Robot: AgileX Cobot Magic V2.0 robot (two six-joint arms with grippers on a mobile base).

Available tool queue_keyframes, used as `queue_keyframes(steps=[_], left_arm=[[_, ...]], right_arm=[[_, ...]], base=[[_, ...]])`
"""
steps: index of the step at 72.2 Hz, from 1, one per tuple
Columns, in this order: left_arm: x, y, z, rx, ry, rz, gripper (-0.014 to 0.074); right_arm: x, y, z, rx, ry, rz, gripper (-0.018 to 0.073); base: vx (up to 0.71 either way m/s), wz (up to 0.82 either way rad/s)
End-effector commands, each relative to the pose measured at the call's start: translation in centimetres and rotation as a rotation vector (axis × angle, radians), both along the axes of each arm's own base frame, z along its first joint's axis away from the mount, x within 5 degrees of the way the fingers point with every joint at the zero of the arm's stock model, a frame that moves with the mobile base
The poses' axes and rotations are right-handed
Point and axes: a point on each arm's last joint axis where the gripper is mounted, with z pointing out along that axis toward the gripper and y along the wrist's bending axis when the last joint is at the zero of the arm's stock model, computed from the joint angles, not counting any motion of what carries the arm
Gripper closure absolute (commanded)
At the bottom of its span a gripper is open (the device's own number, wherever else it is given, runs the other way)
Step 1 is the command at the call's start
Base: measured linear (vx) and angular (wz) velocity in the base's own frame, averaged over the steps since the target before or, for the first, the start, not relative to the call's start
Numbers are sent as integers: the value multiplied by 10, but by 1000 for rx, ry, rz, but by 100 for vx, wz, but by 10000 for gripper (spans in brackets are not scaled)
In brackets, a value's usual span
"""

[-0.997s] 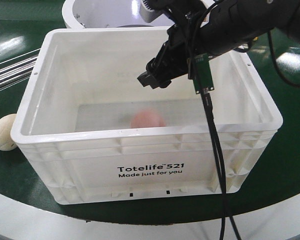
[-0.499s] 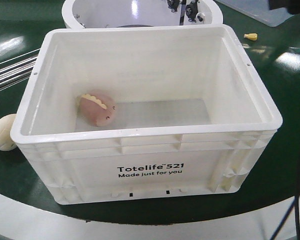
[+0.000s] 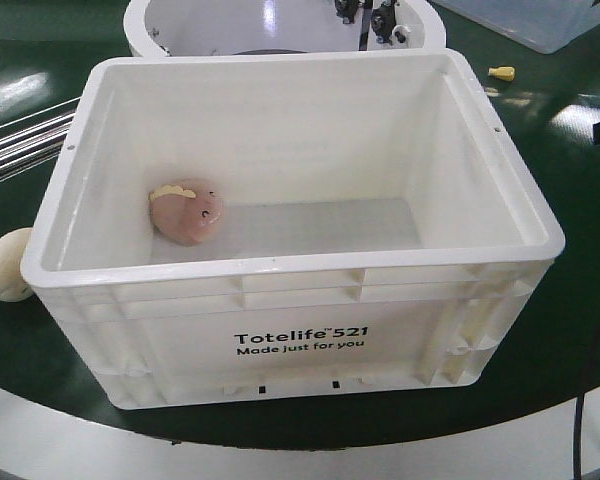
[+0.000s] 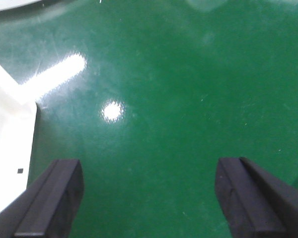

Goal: Place moving items into box and shelve
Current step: 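Grasp the cream ball beside the crate with the left gripper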

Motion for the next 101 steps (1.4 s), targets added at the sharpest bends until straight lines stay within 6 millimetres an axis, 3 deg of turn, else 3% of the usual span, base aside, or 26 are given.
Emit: queue_keyframes(steps=[1, 15, 55, 62, 71, 82, 91, 101], left_arm=[[15, -3, 18, -14, -26, -57, 124], [40, -6, 0, -61, 65, -156, 124], [65, -3, -85, -162, 370, -175, 130], [65, -6, -101, -201, 438, -201, 178], [66, -13, -114, -303, 495, -214, 336], [65, -17, -113, -361, 503, -221, 598], [67, -17, -100, -352, 464, -210, 603], [69, -13, -65, -298, 335, -169, 599]], right_arm=[[0, -2, 23, -26, -138, -17, -28], [1, -3, 23, -37, -144, -14, -28], [1, -3, 23, -40, -145, -9, -28], [1, -3, 23, -40, -145, -9, -28], [1, -3, 23, -40, -146, -9, -28], [1, -3, 23, -41, -146, -8, -28], [1, -3, 23, -42, -146, -8, -28], [1, -3, 23, -42, -146, -8, -28]], base=[[0, 0], [0, 0], [0, 0], [0, 0], [0, 0], [0, 0], [0, 0], [0, 0]])
